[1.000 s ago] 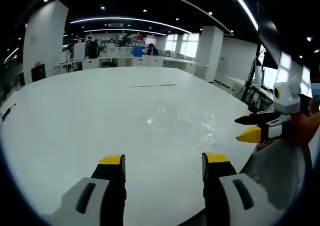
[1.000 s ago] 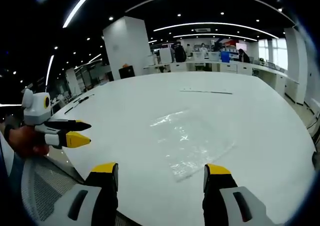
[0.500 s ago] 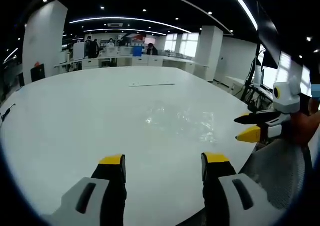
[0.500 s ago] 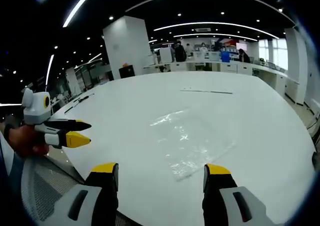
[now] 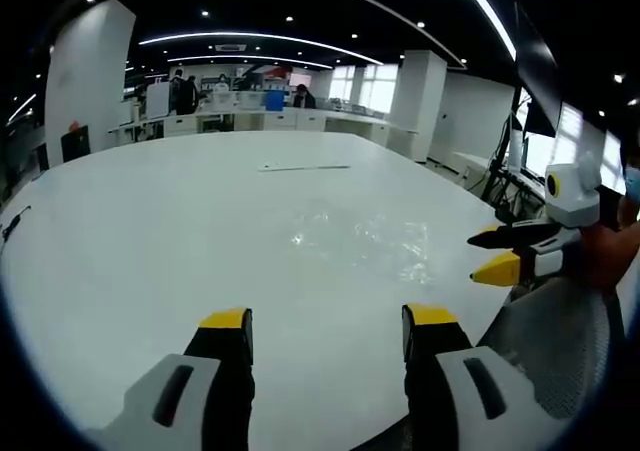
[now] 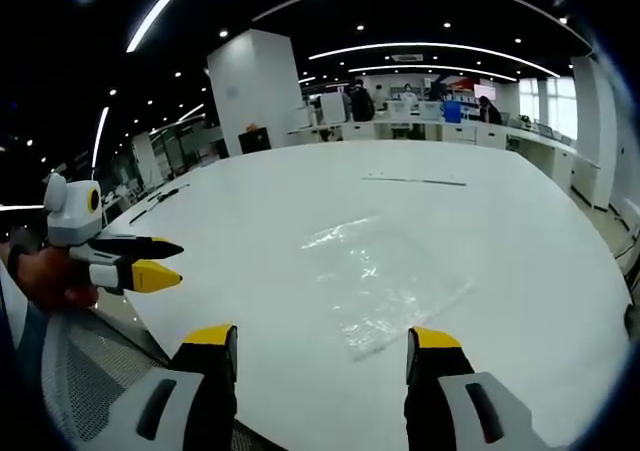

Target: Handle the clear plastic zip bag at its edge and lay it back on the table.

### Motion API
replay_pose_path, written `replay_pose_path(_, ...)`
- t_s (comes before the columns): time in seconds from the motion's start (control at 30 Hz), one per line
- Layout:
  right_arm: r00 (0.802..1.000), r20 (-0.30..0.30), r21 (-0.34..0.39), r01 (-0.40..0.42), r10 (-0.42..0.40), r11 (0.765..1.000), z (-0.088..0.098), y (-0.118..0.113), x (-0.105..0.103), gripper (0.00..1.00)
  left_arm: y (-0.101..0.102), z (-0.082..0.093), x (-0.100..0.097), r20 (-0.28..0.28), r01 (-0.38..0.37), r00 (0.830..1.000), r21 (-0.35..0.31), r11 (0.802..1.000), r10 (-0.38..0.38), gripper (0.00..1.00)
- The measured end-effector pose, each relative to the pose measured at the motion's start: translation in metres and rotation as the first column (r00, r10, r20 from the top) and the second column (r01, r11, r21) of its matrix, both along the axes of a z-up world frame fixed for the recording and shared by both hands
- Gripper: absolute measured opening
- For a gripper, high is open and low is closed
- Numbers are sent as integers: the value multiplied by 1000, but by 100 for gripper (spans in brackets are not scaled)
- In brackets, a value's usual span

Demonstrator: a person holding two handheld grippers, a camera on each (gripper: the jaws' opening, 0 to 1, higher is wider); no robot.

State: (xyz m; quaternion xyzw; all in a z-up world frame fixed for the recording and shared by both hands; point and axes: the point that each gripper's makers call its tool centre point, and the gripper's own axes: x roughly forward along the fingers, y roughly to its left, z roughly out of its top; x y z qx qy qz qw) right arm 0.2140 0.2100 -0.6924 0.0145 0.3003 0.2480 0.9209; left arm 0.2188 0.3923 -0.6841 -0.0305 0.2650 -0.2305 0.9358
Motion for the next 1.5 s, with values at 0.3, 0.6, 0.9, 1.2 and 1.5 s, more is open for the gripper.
replay_pose_path(0.3, 1000, -21, 6, 13, -13, 1000, -4, -2, 1, 68, 0, -1, 0, -3, 1, 1000, -2, 1000, -1, 59)
replay_pose_path(0.6, 998, -49, -16, 37, -38, 999, -16, -14, 15, 66, 1, -2, 0, -3, 2, 1000, 3, 1000, -2, 58)
replay_pose_path(0.9, 999, -51, -108, -10, 5, 994, -35, -34, 34, 67, 3, 2, 1, 12, -10, 1000, -5, 1000, 10, 56)
replay_pose_path(1.2, 999, -43, -136, 22, -28, 990, -41, -64, 76, 67, 1, 3, 0, 12, -5, 1000, -2, 1000, 5, 54)
replay_pose_path(1.5, 995, -92, -162, 35, -50, 986, -61, -79, 110, 67, 2, -2, 0, 0, -3, 1000, 10, 1000, 3, 53)
